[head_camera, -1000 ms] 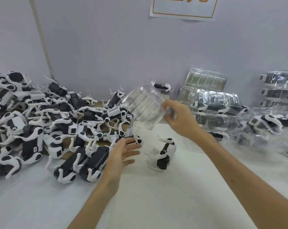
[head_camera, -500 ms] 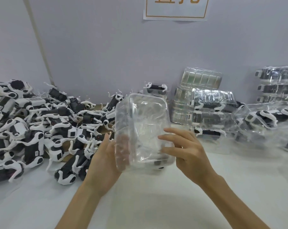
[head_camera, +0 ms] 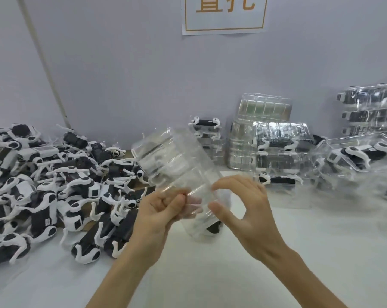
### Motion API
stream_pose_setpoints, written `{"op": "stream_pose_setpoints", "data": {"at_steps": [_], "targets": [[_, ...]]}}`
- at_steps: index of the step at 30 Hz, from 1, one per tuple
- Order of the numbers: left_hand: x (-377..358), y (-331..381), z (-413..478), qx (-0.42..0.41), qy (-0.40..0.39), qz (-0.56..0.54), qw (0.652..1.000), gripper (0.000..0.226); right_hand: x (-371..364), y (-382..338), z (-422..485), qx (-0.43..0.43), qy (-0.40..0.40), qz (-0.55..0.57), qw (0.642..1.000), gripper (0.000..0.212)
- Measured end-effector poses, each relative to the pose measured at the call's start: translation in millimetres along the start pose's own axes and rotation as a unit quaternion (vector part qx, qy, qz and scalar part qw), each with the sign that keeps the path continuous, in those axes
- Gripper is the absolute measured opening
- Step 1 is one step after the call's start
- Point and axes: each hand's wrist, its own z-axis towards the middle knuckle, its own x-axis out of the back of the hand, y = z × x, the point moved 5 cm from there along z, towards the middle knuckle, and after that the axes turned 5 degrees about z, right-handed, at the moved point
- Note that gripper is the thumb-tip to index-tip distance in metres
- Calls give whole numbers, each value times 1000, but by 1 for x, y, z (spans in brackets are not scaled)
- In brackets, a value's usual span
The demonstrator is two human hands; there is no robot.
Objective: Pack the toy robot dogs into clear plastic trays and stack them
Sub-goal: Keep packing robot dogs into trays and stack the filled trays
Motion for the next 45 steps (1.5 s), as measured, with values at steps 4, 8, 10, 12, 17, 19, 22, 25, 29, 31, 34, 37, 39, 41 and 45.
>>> {"op": "stream_pose_setpoints", "data": {"at_steps": [4, 8, 10, 12, 17, 19, 22, 25, 29, 31, 34, 37, 39, 41, 45], "targets": [[-21, 16, 16, -56, -10, 65, 996, 12, 7, 9, 3, -48, 42, 84, 994, 27], [-34, 21, 28, -71, -11, 82, 994, 12, 16, 19, 6, -72, 61, 107, 990, 33], [-39, 20, 32, -68, -4, 87, 994, 11, 16, 22, 5, -86, 60, 116, 988, 28], [-42, 13, 33, -52, -2, 72, 996, 6, 16, 26, 4, -105, 52, 126, 985, 21], [-39, -13, 31, 22, -33, 4, 999, 22, 15, 36, 4, -136, 60, 147, 978, 14], [-35, -18, 32, 30, -32, 7, 999, 23, 14, 39, 5, -142, 65, 154, 976, 15], [-26, -21, 34, 24, -3, 26, 999, 18, 16, 45, 4, -157, 85, 167, 970, 17], [-12, -21, 36, 16, 41, 44, 998, 21, 22, 51, 6, -160, 103, 177, 966, 14], [-1, -20, 41, 28, 101, -6, 994, 16, 41, 54, 9, -136, 163, 175, 961, 18], [0, -21, 49, 35, 124, -24, 991, 18, 51, 55, 9, -127, 199, 168, 957, 16], [-5, -21, 76, 62, 129, -76, 987, 22, 60, 60, 9, -126, 232, 156, 952, 10], [-12, -27, 109, 118, 117, -94, 982, 19, 59, 61, 7, -132, 233, 145, 952, 10], [-12, -39, 122, 181, 107, 66, 975, 38, 55, 60, 7, -129, 222, 133, 957, 10], [-12, -52, 118, 243, 76, 280, 926, 73, 53, 61, 7, -123, 206, 125, 963, 8], [-31, -51, 92, 90, 16, 404, 910, 53, 55, 60, 9, -105, 190, 112, 970, 8]]}}
